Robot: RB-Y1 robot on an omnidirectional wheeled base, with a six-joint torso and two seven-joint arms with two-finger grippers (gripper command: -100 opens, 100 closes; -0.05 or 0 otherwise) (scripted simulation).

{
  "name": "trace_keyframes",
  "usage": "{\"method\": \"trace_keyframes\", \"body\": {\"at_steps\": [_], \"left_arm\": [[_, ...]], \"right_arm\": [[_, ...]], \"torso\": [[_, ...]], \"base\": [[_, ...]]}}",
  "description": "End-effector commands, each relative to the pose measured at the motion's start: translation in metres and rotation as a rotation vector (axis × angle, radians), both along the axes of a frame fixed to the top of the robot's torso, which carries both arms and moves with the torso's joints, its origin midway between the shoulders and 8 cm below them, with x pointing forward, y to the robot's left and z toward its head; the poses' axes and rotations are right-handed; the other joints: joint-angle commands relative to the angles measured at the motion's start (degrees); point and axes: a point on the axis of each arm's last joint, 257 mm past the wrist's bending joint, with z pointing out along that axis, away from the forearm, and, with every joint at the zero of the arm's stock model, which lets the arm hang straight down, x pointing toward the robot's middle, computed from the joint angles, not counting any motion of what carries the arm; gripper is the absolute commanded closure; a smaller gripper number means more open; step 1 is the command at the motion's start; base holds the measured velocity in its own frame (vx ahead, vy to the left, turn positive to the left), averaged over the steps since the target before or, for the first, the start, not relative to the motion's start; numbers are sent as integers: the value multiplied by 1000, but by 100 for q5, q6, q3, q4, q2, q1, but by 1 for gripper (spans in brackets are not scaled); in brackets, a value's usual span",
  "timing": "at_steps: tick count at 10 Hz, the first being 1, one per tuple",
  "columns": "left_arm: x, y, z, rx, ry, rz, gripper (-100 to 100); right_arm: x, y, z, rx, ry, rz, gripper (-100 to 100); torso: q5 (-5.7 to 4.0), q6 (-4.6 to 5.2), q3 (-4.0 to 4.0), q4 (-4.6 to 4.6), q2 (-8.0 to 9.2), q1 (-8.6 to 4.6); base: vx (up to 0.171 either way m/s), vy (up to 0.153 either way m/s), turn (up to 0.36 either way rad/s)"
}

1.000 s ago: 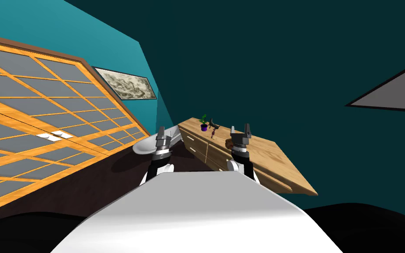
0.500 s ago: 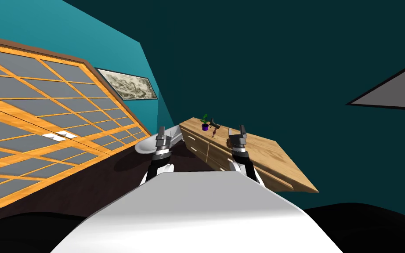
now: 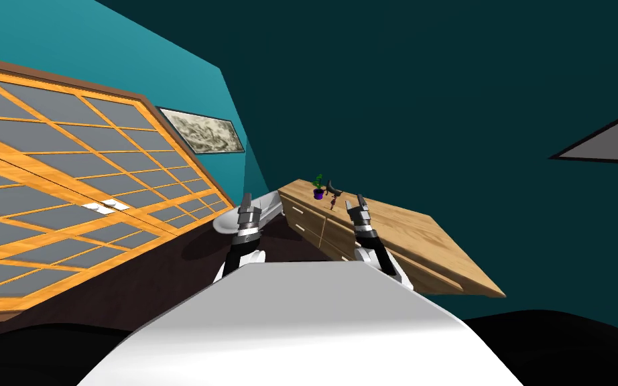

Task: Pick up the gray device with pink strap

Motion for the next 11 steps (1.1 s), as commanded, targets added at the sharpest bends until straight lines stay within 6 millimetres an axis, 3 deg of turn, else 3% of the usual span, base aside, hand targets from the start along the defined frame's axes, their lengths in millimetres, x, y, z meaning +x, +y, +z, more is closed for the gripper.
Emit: {"method": "trace_keyframes", "body": {"at_steps": [1, 5, 7, 8, 9, 10, 11], "left_arm": [[0, 0, 0, 0, 0, 0, 0], [0, 0, 0, 0, 0, 0, 0], [0, 0, 0, 0, 0, 0, 0], [0, 0, 0, 0, 0, 0, 0], [0, 0, 0, 0, 0, 0, 0], [0, 0, 0, 0, 0, 0, 0], [0, 0, 0, 0, 0, 0, 0]], "right_arm": [[10, -7, -19, -46, 71, -2, -100], [22, -19, -48, -112, 175, -13, -100], [33, -37, -78, -181, 277, -34, -100], [33, -37, -80, -190, 284, -32, -100], [38, -49, -96, -231, 342, -47, -100], [38, -49, -96, -233, 342, -47, -100], [41, -63, -113, -279, 402, -64, -100]], "torso": [[0, 0, 0, 0, 0, 0], [-3, 0, -2, -1, -4, -12], [-5, 0, -2, -1, -4, -25], [-2, 0, -4, -1, -6, -7], [-2, 2, -2, -1, -3, -14], [-4, 1, -1, -1, -2, -21], [-5, 1, -2, -1, -4, -30]], "base": [[1, 146, 41], [12, 111, 30], [19, 127, 59], [15, 127, 14], [11, 108, 47], [19, 84, 26], [16, 80, 61]]}}
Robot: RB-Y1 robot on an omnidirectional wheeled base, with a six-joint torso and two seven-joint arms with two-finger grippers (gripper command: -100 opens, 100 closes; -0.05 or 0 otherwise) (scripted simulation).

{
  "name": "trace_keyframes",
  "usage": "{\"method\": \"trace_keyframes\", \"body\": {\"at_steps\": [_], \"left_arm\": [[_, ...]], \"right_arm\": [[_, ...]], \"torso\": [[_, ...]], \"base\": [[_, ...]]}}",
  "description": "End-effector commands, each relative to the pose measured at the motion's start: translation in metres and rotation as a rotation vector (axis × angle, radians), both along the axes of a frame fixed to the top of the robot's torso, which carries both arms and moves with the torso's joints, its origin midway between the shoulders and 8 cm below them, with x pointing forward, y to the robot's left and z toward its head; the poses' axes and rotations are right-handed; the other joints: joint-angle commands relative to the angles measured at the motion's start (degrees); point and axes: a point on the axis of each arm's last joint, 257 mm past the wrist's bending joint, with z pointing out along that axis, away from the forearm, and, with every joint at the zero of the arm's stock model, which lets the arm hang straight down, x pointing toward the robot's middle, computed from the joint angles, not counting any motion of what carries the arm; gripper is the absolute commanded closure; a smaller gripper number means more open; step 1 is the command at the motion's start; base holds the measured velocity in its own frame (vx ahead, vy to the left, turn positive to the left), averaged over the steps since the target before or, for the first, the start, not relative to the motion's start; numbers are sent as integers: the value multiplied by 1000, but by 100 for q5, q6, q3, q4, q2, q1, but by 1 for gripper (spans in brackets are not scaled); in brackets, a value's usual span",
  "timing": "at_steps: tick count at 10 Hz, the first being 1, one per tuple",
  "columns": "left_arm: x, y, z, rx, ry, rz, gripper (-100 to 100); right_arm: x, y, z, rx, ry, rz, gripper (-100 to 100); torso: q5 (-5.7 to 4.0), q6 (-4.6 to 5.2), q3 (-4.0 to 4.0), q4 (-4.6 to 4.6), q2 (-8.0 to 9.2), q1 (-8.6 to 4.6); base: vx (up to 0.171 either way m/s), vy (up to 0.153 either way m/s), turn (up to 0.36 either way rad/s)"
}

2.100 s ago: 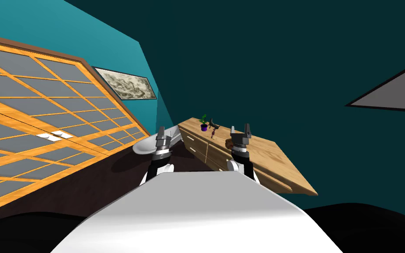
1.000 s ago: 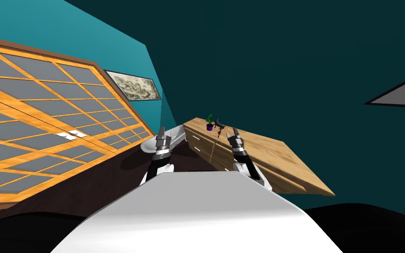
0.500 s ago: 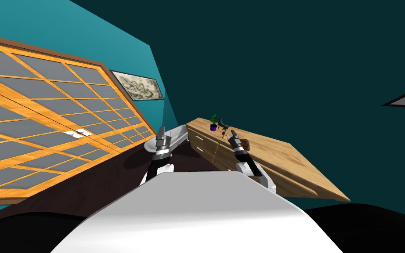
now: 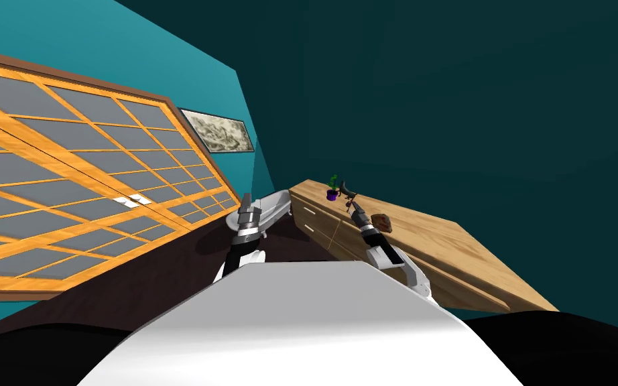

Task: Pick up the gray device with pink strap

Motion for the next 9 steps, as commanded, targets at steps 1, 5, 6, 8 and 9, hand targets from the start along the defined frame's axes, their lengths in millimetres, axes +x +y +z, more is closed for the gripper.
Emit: {"method": "trace_keyframes", "body": {"at_steps": [1, 5, 6, 8, 9], "left_arm": [[0, 0, 0, 0, 0, 0, 0], [0, 0, 0, 0, 0, 0, 0], [0, 0, 0, 0, 0, 0, 0], [0, 0, 0, 0, 0, 0, 0], [0, 0, 0, 0, 0, 0, 0]], "right_arm": [[6, -21, -21, -66, 73, -26, -100], [8, -41, -41, -128, 153, -51, -100], [8, -60, -55, -182, 207, -73, -100], [8, -81, -69, -237, 268, -99, -100], [8, -82, -71, -238, 276, -102, -100]], "torso": [[0, 0, 0, 0, 0, 0], [-2, 0, 1, 0, 1, -9], [-2, 1, 1, 1, 2, -9], [0, 1, 0, 0, 0, -3], [0, 0, 1, 0, 1, 0]], "base": [[12, 139, 109], [16, 69, 27], [25, 88, 92], [15, 80, 46], [10, 68, 43]]}}
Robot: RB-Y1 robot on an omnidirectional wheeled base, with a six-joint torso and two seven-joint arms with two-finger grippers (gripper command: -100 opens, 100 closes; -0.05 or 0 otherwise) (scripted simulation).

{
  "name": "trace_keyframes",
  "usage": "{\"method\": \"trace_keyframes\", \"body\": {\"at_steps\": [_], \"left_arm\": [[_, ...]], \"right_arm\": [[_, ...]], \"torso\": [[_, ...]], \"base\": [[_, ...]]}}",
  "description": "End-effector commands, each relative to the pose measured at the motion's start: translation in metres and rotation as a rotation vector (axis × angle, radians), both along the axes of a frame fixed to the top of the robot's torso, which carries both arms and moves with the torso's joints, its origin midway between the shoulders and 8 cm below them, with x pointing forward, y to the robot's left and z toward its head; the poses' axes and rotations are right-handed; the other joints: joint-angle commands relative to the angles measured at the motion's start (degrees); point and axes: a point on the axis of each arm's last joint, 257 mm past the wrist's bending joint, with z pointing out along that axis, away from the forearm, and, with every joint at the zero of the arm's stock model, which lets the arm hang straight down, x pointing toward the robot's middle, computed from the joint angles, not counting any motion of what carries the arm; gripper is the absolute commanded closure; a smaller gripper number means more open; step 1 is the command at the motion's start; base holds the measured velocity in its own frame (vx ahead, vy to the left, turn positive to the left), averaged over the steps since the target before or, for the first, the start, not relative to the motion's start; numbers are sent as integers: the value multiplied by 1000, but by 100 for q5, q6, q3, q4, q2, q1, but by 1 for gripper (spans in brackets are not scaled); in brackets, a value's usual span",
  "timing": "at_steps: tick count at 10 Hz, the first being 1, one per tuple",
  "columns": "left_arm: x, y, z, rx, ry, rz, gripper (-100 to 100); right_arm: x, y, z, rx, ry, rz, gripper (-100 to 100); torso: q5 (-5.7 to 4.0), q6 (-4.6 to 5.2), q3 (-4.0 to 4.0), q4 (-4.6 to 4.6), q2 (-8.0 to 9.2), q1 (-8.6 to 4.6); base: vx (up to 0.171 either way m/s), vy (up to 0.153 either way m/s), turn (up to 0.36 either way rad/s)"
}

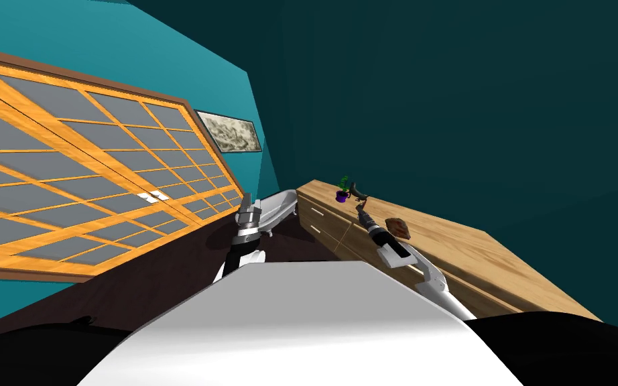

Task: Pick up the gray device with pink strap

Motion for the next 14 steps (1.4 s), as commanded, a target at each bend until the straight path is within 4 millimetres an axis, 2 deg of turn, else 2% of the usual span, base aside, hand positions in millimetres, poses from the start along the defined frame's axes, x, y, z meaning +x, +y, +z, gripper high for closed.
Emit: {"method": "trace_keyframes", "body": {"at_steps": [1, 2, 3, 4, 5, 6, 7, 8, 9, 10, 11, 12, 14], "left_arm": [[0, 0, 0, 0, 0, 0, 0], [0, 0, 0, 0, 0, 0, 0], [0, 0, 0, 0, 0, 0, 0], [0, 0, 0, 0, 0, 0, 0], [0, 0, 0, 0, 0, 0, 0], [0, 0, 0, 0, 0, 0, 0], [0, 0, 0, 0, 0, 0, 0], [0, 0, 0, 0, 0, 0, 0], [0, 0, 0, 0, 0, 0, 0], [0, 0, 0, 0, 0, 0, 0], [0, 0, 0, 0, 0, 0, 0], [0, 0, 0, 0, 0, 0, 0], [0, 0, 0, 0, 0, 0, 0]], "right_arm": [[-1, -23, -13, -65, 62, -28, -100], [-2, -25, -16, -66, 75, -35, -100], [-4, -47, -25, -122, 127, -60, -100], [-5, -48, -27, -123, 135, -64, -100], [-8, -71, -35, -179, 184, -89, -100], [-9, -73, -38, -180, 194, -95, -100], [-14, -97, -44, -236, 247, -122, -100], [-15, -98, -46, -237, 253, -126, -100], [-21, -122, -51, -293, 305, -154, -100], [-22, -123, -52, -293, 311, -157, -100], [-29, -148, -56, -349, 364, -187, -100], [-30, -148, -57, -349, 367, -189, -100], [-45, -195, -58, -454, 462, -244, -100]], "torso": [[0, 0, 0, 0, 0, 0], [0, -1, -1, 0, -2, 3], [0, 1, -2, -1, -3, -1], [1, 0, -2, -1, -3, 3], [-1, 0, 0, 0, 0, -1], [0, -2, 0, 0, 0, 1], [-1, 2, 1, 0, 1, -4], [0, -1, -1, 0, -1, -1], [-1, 2, -1, 0, -1, -4], [-1, -1, -1, 0, -2, -3], [-1, 2, 0, 0, 1, -7], [-2, 0, -1, 0, -1, -6], [-1, -1, -1, 0, -1, -7]], "base": [[17, 81, 98], [25, 66, 45], [26, 83, 89], [8, 65, 40], [8, 75, 130], [12, 57, 48], [19, 72, 108], [22, 58, 49], [22, 63, 107], [16, 50, 53], [20, 56, 107], [20, 45, 50], [22, 65, 132]]}}
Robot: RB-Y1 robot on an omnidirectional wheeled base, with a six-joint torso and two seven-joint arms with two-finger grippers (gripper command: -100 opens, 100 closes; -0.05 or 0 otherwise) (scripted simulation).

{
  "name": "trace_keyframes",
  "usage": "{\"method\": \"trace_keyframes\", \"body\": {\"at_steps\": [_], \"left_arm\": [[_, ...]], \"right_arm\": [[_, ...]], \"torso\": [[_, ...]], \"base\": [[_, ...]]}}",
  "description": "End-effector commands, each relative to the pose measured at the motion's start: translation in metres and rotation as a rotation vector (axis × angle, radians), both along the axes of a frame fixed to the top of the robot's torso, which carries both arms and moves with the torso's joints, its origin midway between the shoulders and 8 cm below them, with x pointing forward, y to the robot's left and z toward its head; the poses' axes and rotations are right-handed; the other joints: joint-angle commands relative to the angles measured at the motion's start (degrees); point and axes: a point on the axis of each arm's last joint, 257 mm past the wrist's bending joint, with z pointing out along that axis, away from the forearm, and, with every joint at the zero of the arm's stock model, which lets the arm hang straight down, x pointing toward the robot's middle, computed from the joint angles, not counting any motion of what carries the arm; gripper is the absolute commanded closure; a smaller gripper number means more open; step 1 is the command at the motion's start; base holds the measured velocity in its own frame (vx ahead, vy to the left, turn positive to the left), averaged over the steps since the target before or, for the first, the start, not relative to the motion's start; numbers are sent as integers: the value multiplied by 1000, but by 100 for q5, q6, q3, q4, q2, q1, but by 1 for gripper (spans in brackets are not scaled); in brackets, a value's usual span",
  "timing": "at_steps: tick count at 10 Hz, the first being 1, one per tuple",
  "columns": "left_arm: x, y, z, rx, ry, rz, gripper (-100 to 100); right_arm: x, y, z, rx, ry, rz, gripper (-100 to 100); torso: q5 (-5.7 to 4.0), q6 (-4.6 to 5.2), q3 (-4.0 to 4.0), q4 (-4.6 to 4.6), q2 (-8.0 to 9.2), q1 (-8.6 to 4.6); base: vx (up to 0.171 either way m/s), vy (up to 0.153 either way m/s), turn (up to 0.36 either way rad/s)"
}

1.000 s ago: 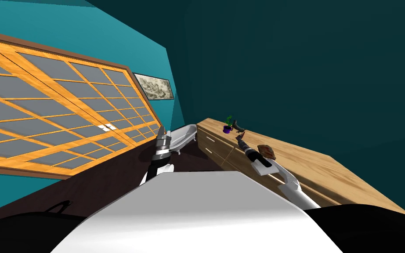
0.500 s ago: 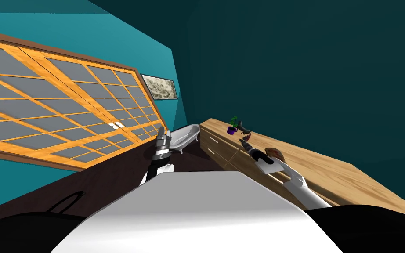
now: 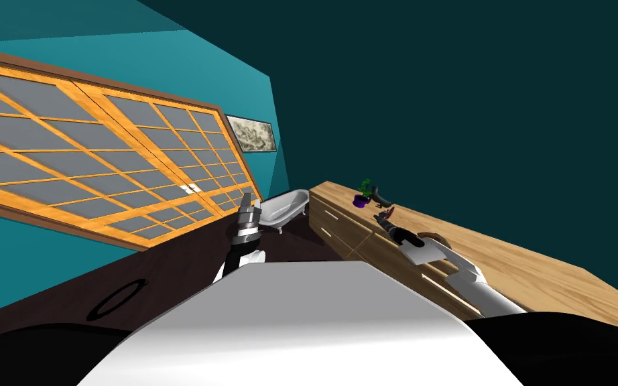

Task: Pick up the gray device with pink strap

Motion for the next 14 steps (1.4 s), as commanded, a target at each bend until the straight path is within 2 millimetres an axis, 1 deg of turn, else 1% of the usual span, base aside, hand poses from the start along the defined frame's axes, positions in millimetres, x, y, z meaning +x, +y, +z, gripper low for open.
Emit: {"method": "trace_keyframes", "body": {"at_steps": [1, 2, 3, 5, 7, 8, 11, 12, 13, 14], "left_arm": [[0, 0, 0, 0, 0, 0, 0], [0, 0, 0, 0, 0, 0, 0], [0, 0, 0, 0, 0, 0, 0], [0, 0, 0, 0, 0, 0, 0], [0, 0, 0, 0, 0, 0, 0], [0, 0, 0, 0, 0, 0, 0], [0, 0, 0, 0, 0, 0, 0], [0, 0, 0, 0, 0, 0, 0], [0, 0, 0, 0, 0, 0, 0], [0, 0, 0, 0, 0, 0, 0]], "right_arm": [[-16, -38, -2, -80, 79, -48, -100], [-18, -41, -2, -86, 89, -55, -100], [-26, -62, 1, -133, 134, -82, -100], [-41, -98, 10, -216, 207, -127, -100], [-55, -127, 20, -282, 270, -170, -100], [-61, -138, 25, -308, 294, -186, -100], [-75, -165, 39, -370, 350, -229, -100], [-70, -160, 37, -355, 335, -218, -100], [-71, -161, 38, -358, 339, -221, 0], [-66, -176, 52, -371, 283, -245, -100]], "torso": [[0, 0, 0, 0, 0, 0], [0, -3, -3, -1, -5, 1], [-1, 5, -1, -1, -2, -8], [-2, 0, -2, -1, -4, -7], [0, 0, -4, -2, -6, -2], [-1, 1, -3, -1, -5, -6], [-3, 3, 3, 1, 6, -11], [-4, 4, 4, 2, 8, -15], [-6, 5, 6, 2, 11, -21], [-7, 5, 7, 3, 13, -24]], "base": [[35, 76, 190], [37, 44, 55], [29, 37, 83], [38, 62, 158], [42, 57, 114], [35, 46, 85], [17, 33, 63], [7, 8, 8], [0, 0, 0], [32, 47, 44]]}}
